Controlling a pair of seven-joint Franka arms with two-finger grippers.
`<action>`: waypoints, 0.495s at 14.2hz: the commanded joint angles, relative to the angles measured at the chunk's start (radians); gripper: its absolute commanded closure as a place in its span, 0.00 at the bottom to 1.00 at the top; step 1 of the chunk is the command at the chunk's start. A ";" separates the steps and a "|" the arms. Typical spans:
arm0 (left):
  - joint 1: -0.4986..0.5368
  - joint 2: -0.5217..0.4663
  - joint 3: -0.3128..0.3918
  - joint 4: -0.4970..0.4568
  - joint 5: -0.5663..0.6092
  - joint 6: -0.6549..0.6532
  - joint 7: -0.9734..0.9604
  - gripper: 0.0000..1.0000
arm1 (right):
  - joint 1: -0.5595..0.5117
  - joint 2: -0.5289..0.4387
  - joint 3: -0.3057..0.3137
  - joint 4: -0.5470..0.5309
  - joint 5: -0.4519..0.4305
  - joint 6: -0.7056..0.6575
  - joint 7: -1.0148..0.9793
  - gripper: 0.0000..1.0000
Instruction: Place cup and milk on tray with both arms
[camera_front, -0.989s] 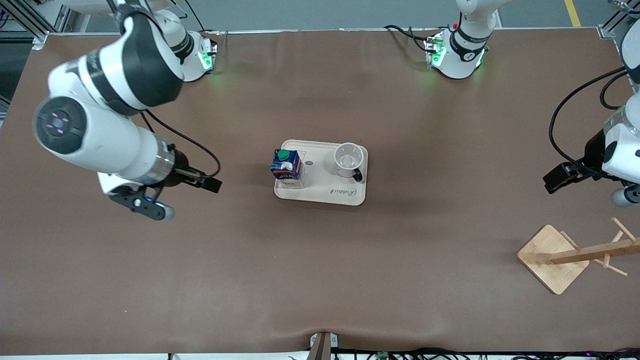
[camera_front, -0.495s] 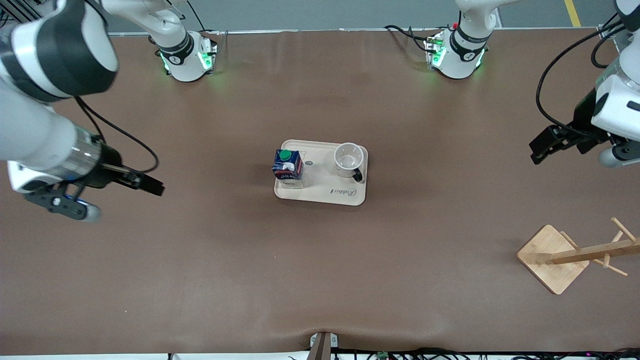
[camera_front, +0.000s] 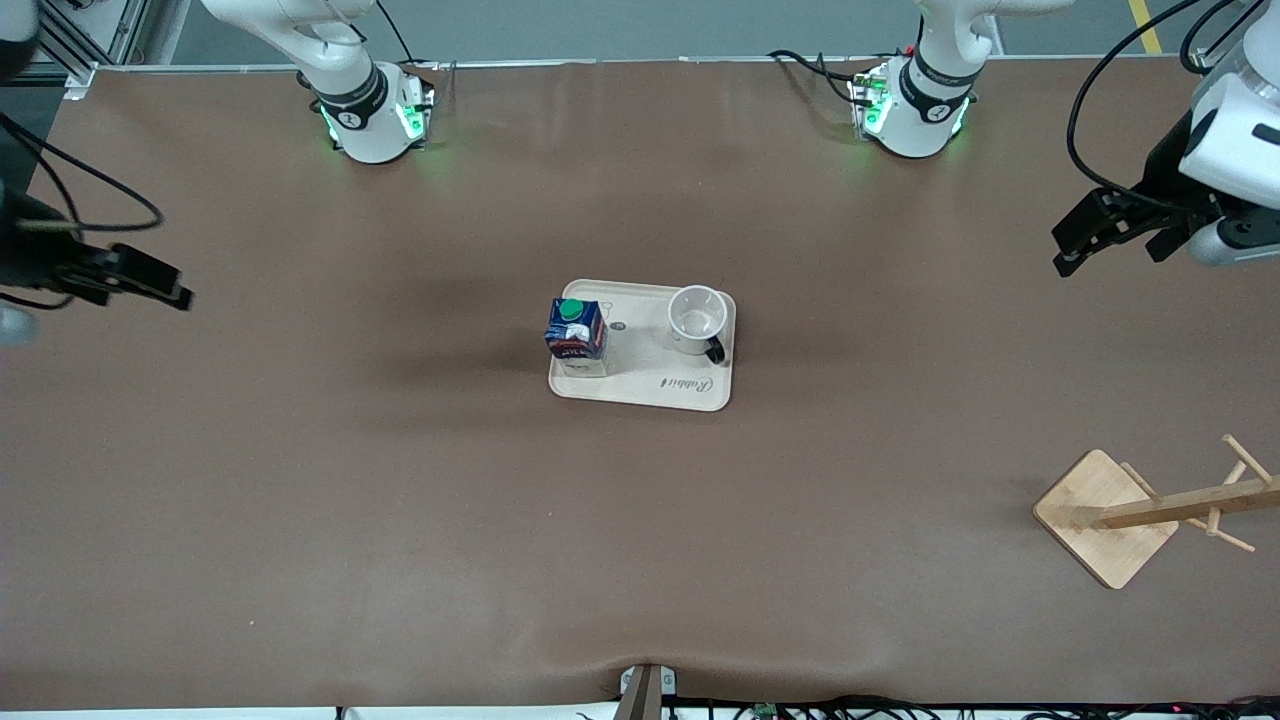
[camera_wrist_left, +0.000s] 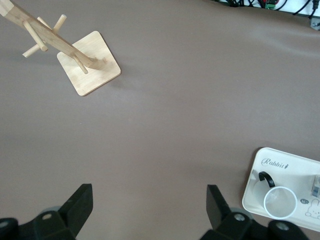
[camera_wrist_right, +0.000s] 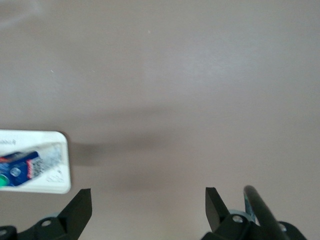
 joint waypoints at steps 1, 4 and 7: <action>-0.047 -0.039 0.050 -0.046 -0.019 0.009 0.047 0.00 | -0.104 -0.038 0.017 -0.070 -0.008 0.010 -0.138 0.00; -0.048 -0.034 0.074 -0.038 -0.018 -0.036 0.146 0.00 | -0.103 -0.030 0.020 -0.041 -0.007 0.024 -0.135 0.00; -0.048 -0.014 0.074 -0.029 -0.018 -0.042 0.177 0.00 | -0.092 -0.035 0.021 -0.025 -0.036 -0.039 -0.136 0.00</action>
